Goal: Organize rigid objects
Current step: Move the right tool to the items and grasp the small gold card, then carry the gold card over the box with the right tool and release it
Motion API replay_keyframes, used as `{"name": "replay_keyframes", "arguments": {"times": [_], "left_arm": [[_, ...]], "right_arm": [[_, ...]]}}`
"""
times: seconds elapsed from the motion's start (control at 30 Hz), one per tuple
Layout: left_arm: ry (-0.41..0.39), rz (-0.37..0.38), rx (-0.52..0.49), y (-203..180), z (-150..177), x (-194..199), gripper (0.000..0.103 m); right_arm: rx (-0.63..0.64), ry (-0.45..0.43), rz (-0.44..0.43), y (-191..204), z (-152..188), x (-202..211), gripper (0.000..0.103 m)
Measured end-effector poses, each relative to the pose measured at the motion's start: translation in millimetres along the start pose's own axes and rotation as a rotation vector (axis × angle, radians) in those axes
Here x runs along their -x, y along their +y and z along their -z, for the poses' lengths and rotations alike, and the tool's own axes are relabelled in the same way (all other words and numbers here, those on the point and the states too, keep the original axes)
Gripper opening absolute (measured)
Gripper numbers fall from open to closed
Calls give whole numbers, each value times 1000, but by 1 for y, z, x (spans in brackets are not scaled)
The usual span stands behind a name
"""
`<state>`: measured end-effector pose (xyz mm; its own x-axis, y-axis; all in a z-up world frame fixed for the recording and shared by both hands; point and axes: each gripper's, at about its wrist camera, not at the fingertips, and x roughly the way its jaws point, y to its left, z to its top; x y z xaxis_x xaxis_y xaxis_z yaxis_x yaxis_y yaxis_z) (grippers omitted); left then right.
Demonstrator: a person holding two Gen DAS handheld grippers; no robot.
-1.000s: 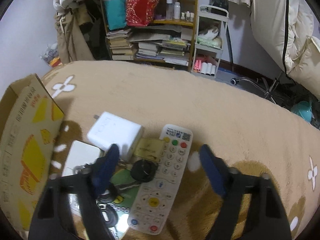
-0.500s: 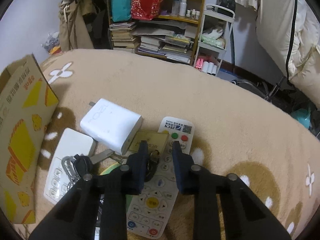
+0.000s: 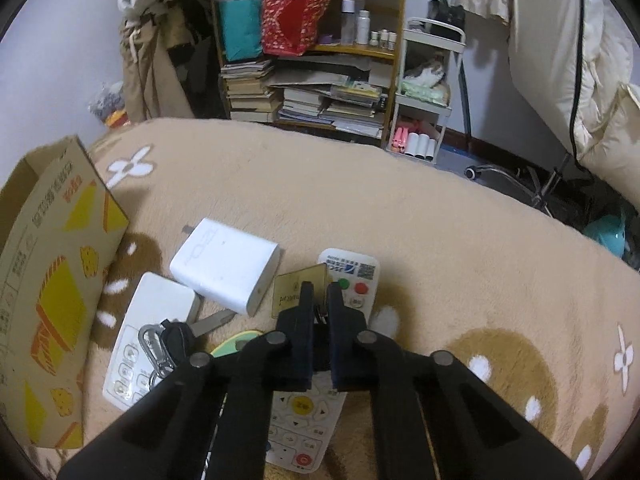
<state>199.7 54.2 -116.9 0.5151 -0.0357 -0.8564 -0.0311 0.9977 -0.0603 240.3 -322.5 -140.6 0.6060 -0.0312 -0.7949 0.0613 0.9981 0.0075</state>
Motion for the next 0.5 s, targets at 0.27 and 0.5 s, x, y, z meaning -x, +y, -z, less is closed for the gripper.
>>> {"name": "replay_keyframes", "arguments": {"times": [0.27, 0.5], "left_arm": [[1, -4, 5, -2, 1, 0, 7], [1, -11, 9, -3, 2, 0, 7]], "right_arm": [[-42, -78, -81, -3, -14, 29, 7], [25, -173, -157, 25, -27, 70, 7]]}}
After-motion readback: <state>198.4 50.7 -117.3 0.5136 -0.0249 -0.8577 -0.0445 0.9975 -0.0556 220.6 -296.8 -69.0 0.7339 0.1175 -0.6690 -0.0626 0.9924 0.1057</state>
